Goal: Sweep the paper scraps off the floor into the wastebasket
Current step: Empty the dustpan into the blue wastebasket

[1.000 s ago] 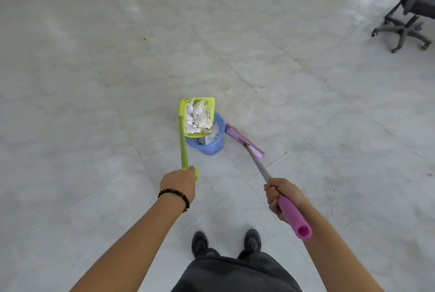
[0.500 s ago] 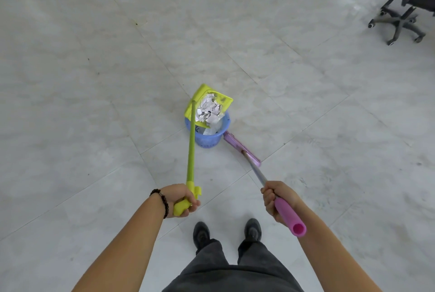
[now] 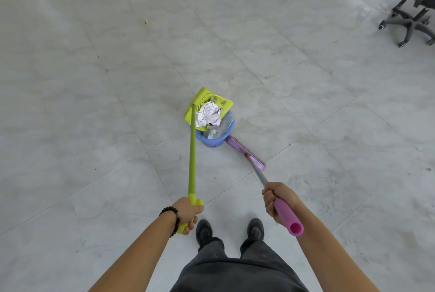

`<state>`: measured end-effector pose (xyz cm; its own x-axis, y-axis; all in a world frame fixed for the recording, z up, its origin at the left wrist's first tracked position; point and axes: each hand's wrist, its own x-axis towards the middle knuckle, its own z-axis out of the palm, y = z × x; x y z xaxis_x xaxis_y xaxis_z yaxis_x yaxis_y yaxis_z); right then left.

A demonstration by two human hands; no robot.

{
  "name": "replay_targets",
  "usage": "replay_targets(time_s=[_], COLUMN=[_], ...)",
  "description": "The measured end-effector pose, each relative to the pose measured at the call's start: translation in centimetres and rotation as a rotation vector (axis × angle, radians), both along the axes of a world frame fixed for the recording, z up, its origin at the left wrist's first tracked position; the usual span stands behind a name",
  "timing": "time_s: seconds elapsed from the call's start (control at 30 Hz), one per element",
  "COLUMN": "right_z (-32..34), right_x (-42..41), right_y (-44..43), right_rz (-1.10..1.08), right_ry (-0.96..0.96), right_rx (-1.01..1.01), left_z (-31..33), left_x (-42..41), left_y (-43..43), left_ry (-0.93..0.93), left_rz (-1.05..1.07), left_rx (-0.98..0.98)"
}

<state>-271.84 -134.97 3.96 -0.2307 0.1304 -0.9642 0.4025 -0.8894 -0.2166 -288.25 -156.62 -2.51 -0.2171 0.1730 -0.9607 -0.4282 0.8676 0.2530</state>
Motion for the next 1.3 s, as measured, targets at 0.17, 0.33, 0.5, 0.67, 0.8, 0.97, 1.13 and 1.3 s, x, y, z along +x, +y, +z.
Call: replay_targets(time_s=[0.17,0.33,0.5,0.67,0.8,0.97,1.13,1.3], right_z=[0.4,0.9,1.1,0.8,0.5,0.3,0.3,0.0], right_x=[0.5,1.0,1.5,1.9,2.0,2.2,2.4,2.5], right_y=[-0.1,0.0,0.3,0.5,0.4,0.4,0.6,0.6], right_rz=[0.022,0.029,0.026,0.040,0.061,0.079,0.064,0.073], right_ry=[0.007,0.031,0.040,0.042,0.038,0.027,0.015,0.010], right_rx=[0.026,0.050,0.068,0.098,0.118,0.115,0.088,0.092], left_z=[0.2,0.1,0.0,-0.3,0.4,0.6,0.4,1.0], left_x=[1.3,0.9,1.8,3.8,3.6,3.6,4.4,4.5], left_y=[-0.1,-0.3,0.4,-0.3,-0.4,0.3,0.4,0.4], left_ry=[0.146,0.282,0.184,0.212,0.194,0.162,0.184,0.253], left_rz=[-0.112,-0.388,-0.185,-0.110,-0.072,-0.040,-0.045,-0.061], left_rx=[-0.093,-0.210,-0.136,-0.096,-0.029,0.009,0.043,0.054])
